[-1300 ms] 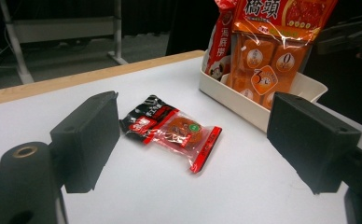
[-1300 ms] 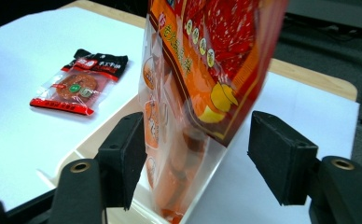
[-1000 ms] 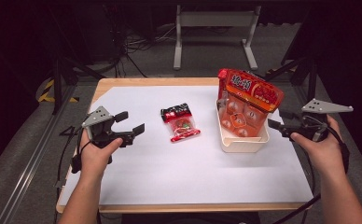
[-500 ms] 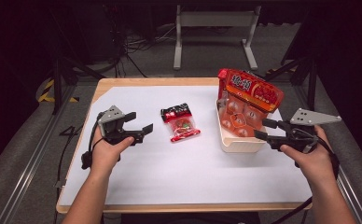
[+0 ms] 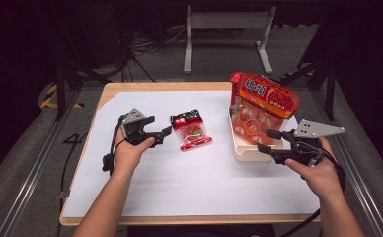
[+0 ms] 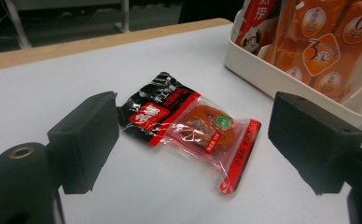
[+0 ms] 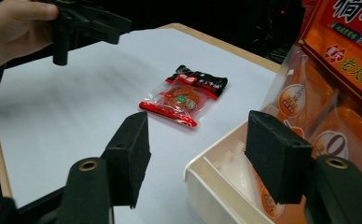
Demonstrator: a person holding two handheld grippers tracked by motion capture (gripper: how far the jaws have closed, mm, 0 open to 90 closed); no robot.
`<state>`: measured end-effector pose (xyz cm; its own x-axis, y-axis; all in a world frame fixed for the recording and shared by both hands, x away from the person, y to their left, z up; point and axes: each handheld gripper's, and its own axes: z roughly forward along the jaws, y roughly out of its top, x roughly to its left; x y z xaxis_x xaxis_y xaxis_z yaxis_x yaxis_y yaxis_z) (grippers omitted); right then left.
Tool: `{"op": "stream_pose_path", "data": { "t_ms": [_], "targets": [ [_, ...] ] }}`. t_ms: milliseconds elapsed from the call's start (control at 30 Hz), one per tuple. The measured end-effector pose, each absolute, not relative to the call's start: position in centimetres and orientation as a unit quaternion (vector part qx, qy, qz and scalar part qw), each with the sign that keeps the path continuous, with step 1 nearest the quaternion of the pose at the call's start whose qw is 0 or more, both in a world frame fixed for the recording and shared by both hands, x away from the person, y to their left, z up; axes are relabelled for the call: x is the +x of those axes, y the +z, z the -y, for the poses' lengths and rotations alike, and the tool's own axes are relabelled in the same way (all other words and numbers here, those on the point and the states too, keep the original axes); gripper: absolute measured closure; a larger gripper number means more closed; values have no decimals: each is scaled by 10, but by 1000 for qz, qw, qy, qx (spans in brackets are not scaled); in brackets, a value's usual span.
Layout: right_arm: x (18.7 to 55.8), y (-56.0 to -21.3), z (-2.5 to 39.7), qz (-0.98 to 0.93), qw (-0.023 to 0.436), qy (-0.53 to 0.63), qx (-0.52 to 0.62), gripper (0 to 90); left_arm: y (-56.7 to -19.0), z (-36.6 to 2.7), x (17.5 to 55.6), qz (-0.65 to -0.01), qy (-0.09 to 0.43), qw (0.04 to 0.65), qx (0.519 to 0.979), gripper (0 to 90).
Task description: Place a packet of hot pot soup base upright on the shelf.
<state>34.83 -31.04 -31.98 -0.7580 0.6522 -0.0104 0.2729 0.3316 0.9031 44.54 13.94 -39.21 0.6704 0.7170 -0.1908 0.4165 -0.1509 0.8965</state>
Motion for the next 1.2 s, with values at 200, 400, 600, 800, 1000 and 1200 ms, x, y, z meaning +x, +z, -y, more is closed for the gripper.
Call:
{"op": "stream_pose_path", "data": {
  "t_ms": [200, 400, 600, 800, 1000, 1200],
  "targets": [
    [349, -323, 306, -796, 187, 498, 287, 397, -405, -131, 463, -385, 156, 510, 753, 205],
    [348, -327, 300, -803, 185, 491, 283, 397, -403, -128, 476, -385, 167, 492, 763, 224],
    [348, -331, 297, -805, 189, 485, 285, 401, -401, -124, 488, -384, 171, 494, 762, 236],
    [347, -334, 296, -802, 187, 487, 290, 407, -405, -120, 502, -386, 176, 491, 761, 242],
    [347, -338, 295, -804, 185, 487, 289, 405, -428, -121, 520, -422, 166, 479, 752, 279],
    [346, -342, 298, -804, 182, 485, 294, 403, -446, -118, 531, -441, 152, 478, 745, 336]
  ]
}}
